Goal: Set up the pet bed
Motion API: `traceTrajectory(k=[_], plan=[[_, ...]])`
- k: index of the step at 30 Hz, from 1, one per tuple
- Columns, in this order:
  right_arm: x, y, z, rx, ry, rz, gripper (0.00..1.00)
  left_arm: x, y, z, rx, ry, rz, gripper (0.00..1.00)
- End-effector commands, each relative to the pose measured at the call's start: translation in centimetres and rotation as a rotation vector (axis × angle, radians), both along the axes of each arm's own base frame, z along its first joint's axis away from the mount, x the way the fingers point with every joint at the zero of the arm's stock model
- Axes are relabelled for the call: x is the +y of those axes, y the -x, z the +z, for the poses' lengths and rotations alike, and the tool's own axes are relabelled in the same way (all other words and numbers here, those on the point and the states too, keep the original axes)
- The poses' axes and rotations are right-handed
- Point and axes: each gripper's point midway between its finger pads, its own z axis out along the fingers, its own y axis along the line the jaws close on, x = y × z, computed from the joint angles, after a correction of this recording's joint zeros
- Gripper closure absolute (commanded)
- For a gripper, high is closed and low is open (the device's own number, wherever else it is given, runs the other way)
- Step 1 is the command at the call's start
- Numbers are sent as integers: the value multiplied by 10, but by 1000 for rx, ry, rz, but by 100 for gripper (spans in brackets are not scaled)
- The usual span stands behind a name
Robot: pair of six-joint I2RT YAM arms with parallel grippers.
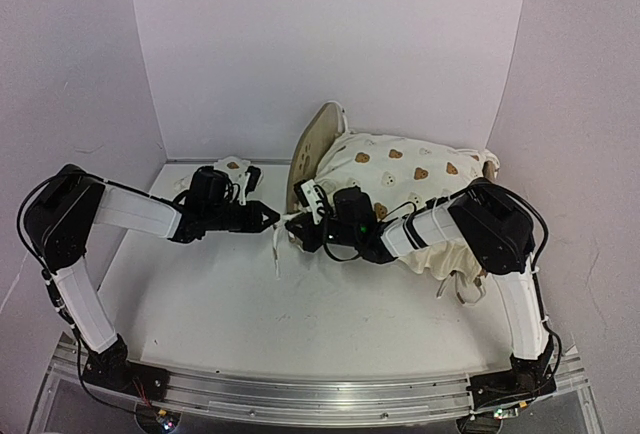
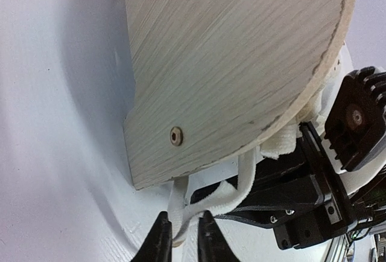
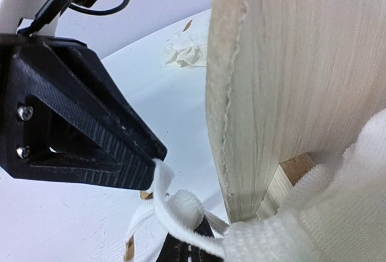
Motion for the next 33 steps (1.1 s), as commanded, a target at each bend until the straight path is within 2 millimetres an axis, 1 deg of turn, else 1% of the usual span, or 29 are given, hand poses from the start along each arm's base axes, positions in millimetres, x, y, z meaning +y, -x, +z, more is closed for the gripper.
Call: traceTrajectory(k=[1, 4, 5, 7, 8, 9, 10, 11, 12, 15, 19, 24, 28, 30, 33], plan=[[3, -8, 16, -67, -42, 8, 100, -8, -5, 45, -94, 52, -44, 78], [1, -12, 15, -56, -38, -13, 100, -13, 11, 48, -92, 73, -123, 72], [-1, -15, 15, -54, -34, -33, 100, -12, 13, 48, -94, 73, -127, 68], [-3, -16, 13, -53, -28, -42, 100, -6, 8, 49, -103, 59, -77, 65], [-3, -16, 12, -53, -24, -40, 100, -5, 2, 50, -102, 56, -62, 65], [-3, -15, 12, -58, -23, -35, 100, -6, -4, 41, -63, 35, -53, 67], [-3, -14, 12, -62, -19, -32, 100, -9, -10, 39, -39, 24, -48, 72], [-3, -15, 11, -65, -17, -32, 100, -14, -19, 45, -33, 22, -45, 76], [-3, -15, 12, -70, -15, -32, 100, -17, -22, 42, -16, 17, -51, 78], [-1, -13, 16, -78, -20, -17, 100, -24, -21, 34, 10, 5, -93, 79], [-2, -12, 16, -83, -14, -7, 100, -34, -13, 26, 46, 21, -168, 74], [-3, -12, 17, -90, -9, -12, 100, -35, -12, 15, 73, -2, -152, 73], [-3, -12, 19, -90, -14, -8, 100, -38, -7, 13, 83, -2, -160, 71], [-3, -11, 21, -94, -14, -6, 100, -40, -7, 13, 88, 2, -162, 70], [-3, -9, 21, -97, -12, 3, 100, -48, -6, 13, 93, 11, -178, 70]])
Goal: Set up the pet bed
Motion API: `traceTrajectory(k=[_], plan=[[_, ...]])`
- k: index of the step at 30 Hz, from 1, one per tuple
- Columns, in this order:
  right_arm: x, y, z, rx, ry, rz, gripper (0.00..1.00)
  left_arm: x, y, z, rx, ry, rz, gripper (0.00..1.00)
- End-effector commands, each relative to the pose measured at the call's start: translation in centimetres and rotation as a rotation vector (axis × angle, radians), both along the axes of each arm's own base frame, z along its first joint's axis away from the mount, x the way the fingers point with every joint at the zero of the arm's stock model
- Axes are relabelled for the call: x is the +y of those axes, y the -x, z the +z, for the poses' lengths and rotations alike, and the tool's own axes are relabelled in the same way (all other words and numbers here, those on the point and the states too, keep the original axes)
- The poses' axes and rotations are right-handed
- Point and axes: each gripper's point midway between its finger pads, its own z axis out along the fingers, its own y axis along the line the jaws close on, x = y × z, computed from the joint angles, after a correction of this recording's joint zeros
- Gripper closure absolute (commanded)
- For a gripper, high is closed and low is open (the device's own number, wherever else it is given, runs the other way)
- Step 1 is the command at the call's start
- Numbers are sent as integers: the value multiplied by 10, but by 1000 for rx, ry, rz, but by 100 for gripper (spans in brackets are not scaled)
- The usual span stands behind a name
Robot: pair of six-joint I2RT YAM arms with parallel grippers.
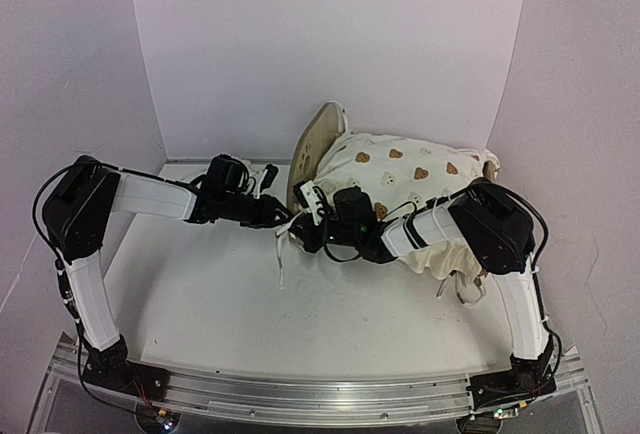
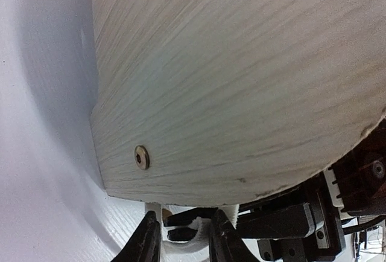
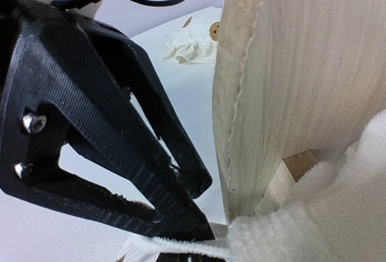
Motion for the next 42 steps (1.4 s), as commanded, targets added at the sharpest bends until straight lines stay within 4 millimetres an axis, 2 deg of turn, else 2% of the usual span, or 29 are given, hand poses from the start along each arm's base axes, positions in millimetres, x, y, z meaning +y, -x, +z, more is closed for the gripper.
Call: traceTrajectory(k=[1, 8, 15, 18, 20, 22, 25, 27, 30, 35, 42], plan=[[-1, -8, 25, -70, -40, -5, 100, -21, 0, 18, -26, 42, -51, 70], [-2, -9, 28, -78, -41, -12, 100, -30, 10, 16, 7, 71, -91, 77], [-5, -9, 32, -59, -56, -31, 100, -24, 9, 18, -16, 54, -64, 99], [-11, -9, 38, -43, -73, -66, 100, -23, 9, 19, -15, 52, -55, 100], [-15, -12, 36, 17, -63, -109, 89, -18, 7, 22, -28, 44, -28, 100], [-23, -6, 25, 122, -47, -143, 76, -14, 6, 29, -53, 44, -7, 100], [-32, 19, 11, 273, -52, -135, 62, -12, 7, 43, -76, 72, 11, 100], [-28, 38, 6, 341, -57, -74, 53, -13, 8, 48, -76, 95, 14, 100], [-18, 56, 5, 328, -59, -24, 43, -17, 9, 49, -66, 115, 11, 100], [-2, 60, 8, 284, -111, 7, 35, -20, 10, 51, -79, 120, 24, 100], [21, 51, 1, 224, -167, -86, 38, -22, 10, 63, -107, 139, 38, 100]])
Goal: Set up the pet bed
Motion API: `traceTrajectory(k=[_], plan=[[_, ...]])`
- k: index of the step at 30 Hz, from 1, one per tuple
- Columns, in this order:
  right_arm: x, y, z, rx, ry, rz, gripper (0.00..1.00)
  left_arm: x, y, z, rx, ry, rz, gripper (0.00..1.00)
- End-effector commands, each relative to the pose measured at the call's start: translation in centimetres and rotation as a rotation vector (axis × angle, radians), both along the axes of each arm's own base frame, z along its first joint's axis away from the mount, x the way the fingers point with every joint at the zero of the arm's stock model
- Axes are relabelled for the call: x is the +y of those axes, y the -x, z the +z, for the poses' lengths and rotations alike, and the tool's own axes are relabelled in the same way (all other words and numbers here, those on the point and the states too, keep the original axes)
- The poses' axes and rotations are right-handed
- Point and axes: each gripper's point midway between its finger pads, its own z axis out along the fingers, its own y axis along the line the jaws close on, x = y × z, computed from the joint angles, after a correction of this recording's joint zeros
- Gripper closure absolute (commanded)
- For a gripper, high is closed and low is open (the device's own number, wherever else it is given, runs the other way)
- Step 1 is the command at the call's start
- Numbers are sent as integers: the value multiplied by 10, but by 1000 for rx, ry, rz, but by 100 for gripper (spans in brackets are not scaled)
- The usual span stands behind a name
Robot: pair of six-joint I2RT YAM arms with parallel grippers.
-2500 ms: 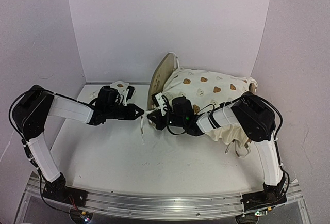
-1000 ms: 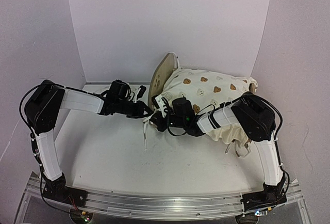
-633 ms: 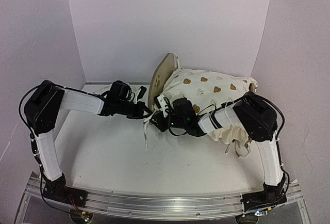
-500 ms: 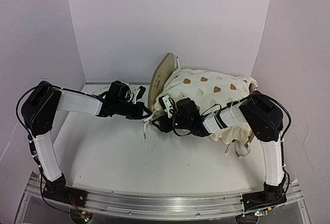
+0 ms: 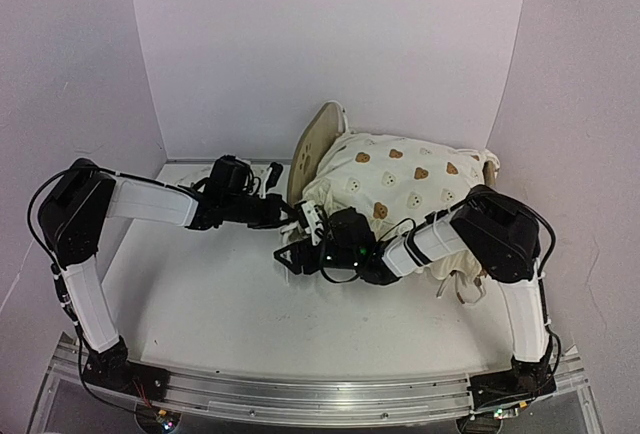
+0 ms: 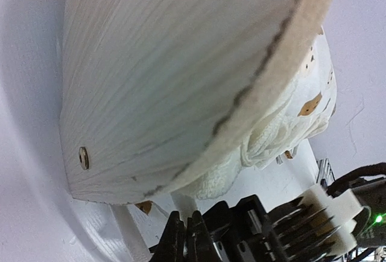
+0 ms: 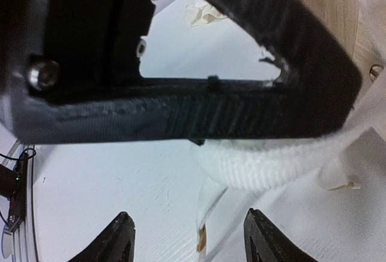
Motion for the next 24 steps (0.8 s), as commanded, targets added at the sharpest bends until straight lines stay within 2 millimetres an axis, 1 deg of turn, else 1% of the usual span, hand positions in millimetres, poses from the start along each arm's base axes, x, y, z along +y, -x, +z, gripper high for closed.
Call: traceTrajectory(k=[1, 2, 3, 4, 6, 7, 8, 9, 11, 13, 16, 18, 21, 24], plan=[[16, -17, 14, -94, -71, -123, 40, -3, -5, 47, -111, 78, 25, 100], [15, -18, 11, -105, -64, -149, 43, -4, -5, 50, -117, 81, 25, 100], [13, -21, 9, -115, -55, -176, 48, -4, -5, 51, -121, 83, 27, 100], [12, -23, 7, -120, -51, -191, 57, -4, -4, 53, -126, 85, 28, 100], [10, -22, 5, -130, -44, -197, 82, -5, -2, 57, -148, 89, 23, 100], [8, -22, 4, -140, -36, -196, 98, -6, 0, 65, -178, 95, 25, 100], [3, -20, 1, -132, -19, -202, 100, -6, 3, 69, -211, 92, 32, 100], [-6, -19, 2, -131, -8, -229, 100, -5, 3, 78, -261, 84, 61, 100], [-24, -9, -6, -106, 15, -245, 100, -6, 2, 96, -370, 63, 114, 100], [-35, -1, -18, -77, 38, -250, 100, -5, -4, 110, -456, 50, 172, 100], [-40, 6, -35, -37, 65, -236, 100, 0, -23, 128, -561, 38, 267, 100], [-36, 6, -39, -22, 87, -222, 100, 3, -34, 138, -634, 33, 317, 100], [-35, 2, -45, -24, 146, -216, 100, 10, -51, 161, -764, 20, 410, 100], [-36, -8, -52, -10, 197, -220, 100, 27, -66, 190, -918, 2, 555, 100]])
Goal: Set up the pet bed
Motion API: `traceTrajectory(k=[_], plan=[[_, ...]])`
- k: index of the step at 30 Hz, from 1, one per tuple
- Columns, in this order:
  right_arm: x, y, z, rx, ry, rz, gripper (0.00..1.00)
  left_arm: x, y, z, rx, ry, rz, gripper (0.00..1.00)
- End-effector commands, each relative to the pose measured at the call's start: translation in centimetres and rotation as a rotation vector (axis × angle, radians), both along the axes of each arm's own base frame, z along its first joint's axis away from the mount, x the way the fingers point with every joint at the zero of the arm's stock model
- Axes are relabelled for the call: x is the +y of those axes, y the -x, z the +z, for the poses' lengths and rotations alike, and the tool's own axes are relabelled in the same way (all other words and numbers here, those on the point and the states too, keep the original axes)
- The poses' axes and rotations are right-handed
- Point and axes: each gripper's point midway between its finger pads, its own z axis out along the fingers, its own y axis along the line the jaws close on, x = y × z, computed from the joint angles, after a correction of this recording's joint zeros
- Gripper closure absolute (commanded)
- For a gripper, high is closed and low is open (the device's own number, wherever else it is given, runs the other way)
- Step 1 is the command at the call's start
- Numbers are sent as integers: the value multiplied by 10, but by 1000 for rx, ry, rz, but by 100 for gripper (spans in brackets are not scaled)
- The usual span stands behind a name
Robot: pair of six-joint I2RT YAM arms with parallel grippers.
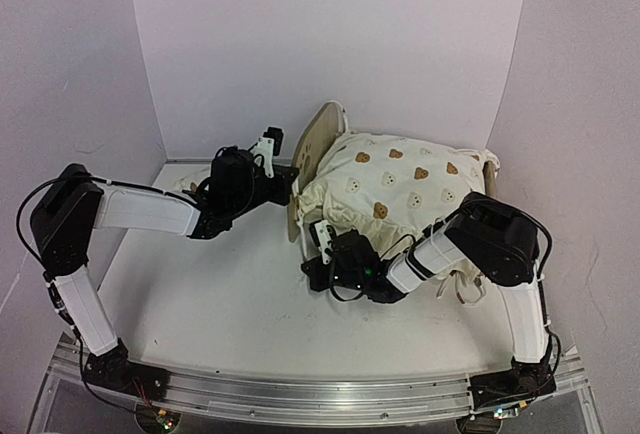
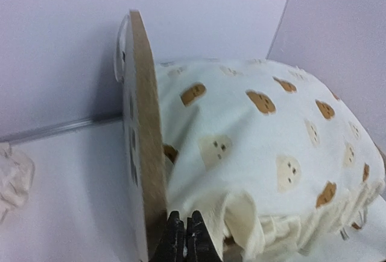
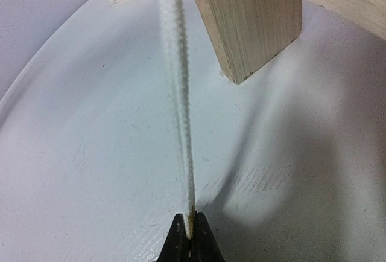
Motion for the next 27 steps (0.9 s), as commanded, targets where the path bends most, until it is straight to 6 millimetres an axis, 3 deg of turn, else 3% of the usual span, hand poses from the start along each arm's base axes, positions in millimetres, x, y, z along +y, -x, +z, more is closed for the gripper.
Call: traceTrajectory(k=[1, 4, 7, 10, 17, 21, 25, 27], plan=[[2, -15, 1, 26, 67, -4, 100, 26, -37, 108, -419, 76, 250, 100], [-2, -30, -1, 37, 109, -18, 100, 27, -42, 126, -504, 25, 287, 100], [-12, -38, -5, 19, 185, -14, 100, 42, -37, 132, -498, 56, 333, 100], [-25, -42, -19, -3, 307, -13, 100, 44, -32, 138, -515, 104, 349, 100], [-35, -27, -50, 14, 461, 104, 100, 53, -78, 153, -553, 117, 579, 100], [-47, -22, -68, 55, 498, 90, 100, 68, -97, 162, -573, 129, 646, 100], [-52, -24, -71, 83, 487, 61, 100, 68, -96, 171, -604, 118, 629, 100], [-51, -31, -66, 71, 473, 51, 100, 64, -86, 167, -597, 116, 574, 100]])
